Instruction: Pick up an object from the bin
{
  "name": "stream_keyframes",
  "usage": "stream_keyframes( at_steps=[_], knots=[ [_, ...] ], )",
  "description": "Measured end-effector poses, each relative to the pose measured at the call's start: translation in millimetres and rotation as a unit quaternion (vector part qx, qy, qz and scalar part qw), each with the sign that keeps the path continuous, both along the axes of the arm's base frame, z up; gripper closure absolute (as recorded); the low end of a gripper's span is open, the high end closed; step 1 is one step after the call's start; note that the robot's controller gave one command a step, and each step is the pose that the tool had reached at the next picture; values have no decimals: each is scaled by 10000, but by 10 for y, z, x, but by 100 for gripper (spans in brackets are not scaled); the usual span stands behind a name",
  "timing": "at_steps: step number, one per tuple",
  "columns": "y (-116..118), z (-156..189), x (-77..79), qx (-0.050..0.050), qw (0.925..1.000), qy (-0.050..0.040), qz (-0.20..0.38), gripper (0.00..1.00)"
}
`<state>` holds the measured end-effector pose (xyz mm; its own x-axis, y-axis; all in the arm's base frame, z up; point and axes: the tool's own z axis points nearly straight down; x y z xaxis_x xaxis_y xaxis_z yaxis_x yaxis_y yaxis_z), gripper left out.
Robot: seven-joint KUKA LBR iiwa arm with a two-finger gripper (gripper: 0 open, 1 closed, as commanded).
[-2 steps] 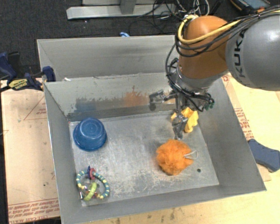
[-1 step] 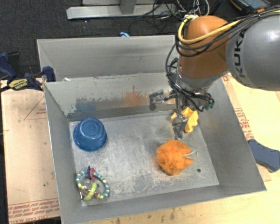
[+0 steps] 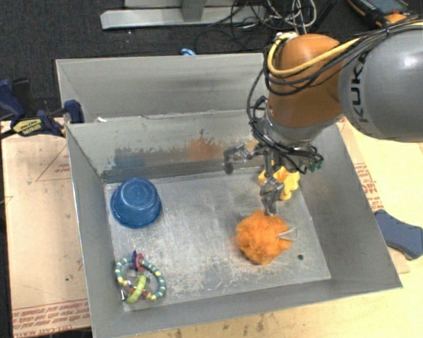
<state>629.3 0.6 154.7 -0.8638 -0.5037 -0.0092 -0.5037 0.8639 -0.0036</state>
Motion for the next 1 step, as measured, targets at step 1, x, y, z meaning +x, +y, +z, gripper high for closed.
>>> stream_keyframes(
  at_steps=[1],
  knots=[
    [-125,-802,-486,-30,9950,-8,1003,100]
  ],
)
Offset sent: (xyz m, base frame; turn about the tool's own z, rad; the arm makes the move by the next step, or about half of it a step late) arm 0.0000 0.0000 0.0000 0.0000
